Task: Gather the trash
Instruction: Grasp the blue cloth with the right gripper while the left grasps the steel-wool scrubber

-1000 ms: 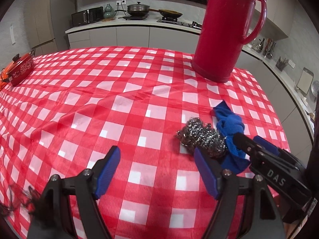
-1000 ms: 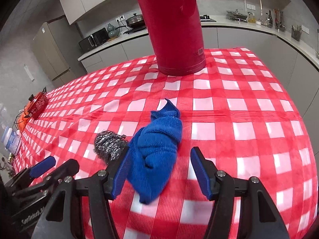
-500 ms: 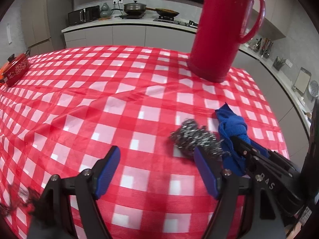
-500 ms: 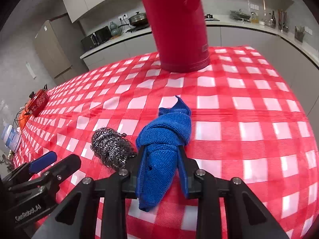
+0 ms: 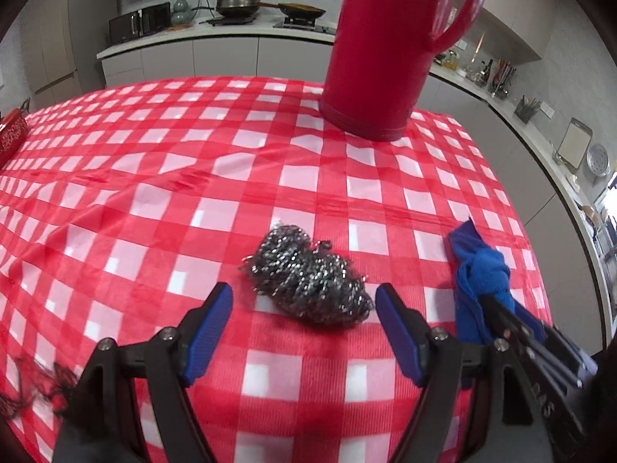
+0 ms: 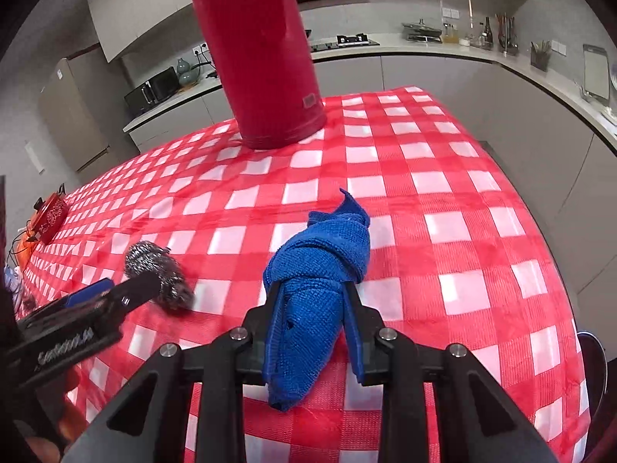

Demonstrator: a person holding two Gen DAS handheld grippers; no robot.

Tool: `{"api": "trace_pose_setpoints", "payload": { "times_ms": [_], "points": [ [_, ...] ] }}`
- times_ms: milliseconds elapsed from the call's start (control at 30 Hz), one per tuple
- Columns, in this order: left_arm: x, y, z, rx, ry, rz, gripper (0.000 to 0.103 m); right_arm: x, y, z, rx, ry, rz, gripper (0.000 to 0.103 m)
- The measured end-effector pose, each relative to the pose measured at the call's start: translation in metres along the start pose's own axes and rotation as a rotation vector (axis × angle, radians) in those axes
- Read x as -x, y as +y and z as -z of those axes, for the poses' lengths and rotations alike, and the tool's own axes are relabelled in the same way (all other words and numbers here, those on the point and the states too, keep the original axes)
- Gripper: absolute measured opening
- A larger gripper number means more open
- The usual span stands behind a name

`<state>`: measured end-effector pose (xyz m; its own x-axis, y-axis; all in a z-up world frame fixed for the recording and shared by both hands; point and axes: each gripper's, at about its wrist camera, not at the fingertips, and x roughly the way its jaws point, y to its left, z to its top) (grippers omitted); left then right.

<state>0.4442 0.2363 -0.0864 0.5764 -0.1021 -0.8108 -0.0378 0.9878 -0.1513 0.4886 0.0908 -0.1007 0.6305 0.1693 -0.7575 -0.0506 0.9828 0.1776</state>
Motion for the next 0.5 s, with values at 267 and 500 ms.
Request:
{"api": "trace_pose_setpoints", "payload": {
  "times_ms": [267, 500],
  "points": [
    [-0.022, 0.000, -0.003, -0.011, 0.013, 0.007, 0.077, -0.008, -0.004, 0.001, -0.025, 0.012, -0.003, 0.049],
    [-0.020, 0.008, -0.001, -0.003, -0.008, 0.043, 0.059, -0.019, -0.003, 0.003, -0.037, 0.045, -0.034, 0.042]
  ]
}}
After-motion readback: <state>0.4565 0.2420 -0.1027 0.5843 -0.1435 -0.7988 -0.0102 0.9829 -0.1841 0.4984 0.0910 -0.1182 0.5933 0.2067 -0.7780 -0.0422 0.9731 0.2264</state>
